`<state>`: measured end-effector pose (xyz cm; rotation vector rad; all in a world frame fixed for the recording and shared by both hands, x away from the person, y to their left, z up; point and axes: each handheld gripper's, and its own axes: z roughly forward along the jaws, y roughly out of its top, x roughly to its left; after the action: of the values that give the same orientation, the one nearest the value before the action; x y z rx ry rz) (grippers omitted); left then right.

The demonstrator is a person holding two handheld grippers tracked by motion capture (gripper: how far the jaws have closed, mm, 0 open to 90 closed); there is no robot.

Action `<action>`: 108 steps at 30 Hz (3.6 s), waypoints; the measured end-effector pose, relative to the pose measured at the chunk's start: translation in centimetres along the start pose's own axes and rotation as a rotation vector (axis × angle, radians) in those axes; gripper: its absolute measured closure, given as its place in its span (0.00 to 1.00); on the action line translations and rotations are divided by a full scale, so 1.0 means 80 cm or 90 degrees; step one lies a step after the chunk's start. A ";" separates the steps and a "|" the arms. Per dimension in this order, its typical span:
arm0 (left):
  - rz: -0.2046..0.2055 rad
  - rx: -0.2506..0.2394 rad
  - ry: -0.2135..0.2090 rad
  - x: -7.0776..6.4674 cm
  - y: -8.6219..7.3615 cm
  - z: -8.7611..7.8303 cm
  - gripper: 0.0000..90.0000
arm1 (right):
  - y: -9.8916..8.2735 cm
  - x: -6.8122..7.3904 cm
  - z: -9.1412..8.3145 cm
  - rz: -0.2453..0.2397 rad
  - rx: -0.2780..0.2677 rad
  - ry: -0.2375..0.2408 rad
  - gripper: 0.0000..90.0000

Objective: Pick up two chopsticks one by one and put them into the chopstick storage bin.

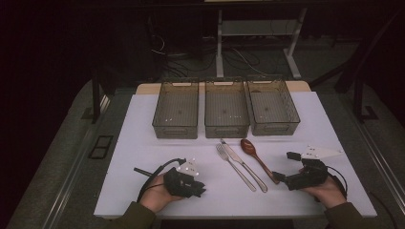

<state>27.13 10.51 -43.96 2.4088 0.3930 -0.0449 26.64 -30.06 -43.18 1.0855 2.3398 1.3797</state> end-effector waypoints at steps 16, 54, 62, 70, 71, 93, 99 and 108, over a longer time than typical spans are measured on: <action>0.033 -0.033 0.010 0.021 0.005 0.007 0.92 | 0.000 0.000 0.001 -0.002 0.001 0.000 0.00; 0.029 -0.056 0.007 0.065 0.019 0.013 0.93 | 0.000 0.000 0.002 -0.003 0.003 0.002 0.00; -0.005 -0.052 0.058 0.103 0.037 0.021 0.94 | 0.000 -0.001 0.001 0.000 0.002 0.000 0.00; -0.036 -0.070 0.064 0.111 0.039 0.018 0.82 | 0.000 -0.001 0.000 0.002 0.001 0.004 0.00; -0.040 -0.078 0.061 0.108 0.039 0.012 0.77 | 0.000 -0.001 0.000 0.004 0.001 0.003 0.00; 0.050 -0.042 -0.043 -0.007 -0.017 -0.009 0.78 | -0.001 0.001 0.002 -0.003 0.004 0.005 0.00; 0.060 -0.036 -0.042 -0.006 -0.019 -0.005 0.85 | -0.001 0.002 0.003 -0.009 0.006 0.006 0.00; 0.073 -0.039 -0.041 -0.002 -0.018 -0.004 0.91 | -0.005 0.003 0.000 -0.010 0.004 0.000 0.00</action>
<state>26.53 11.70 -44.61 2.3589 0.2231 -0.0594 26.28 -29.97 -43.45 1.0658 2.3487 1.3671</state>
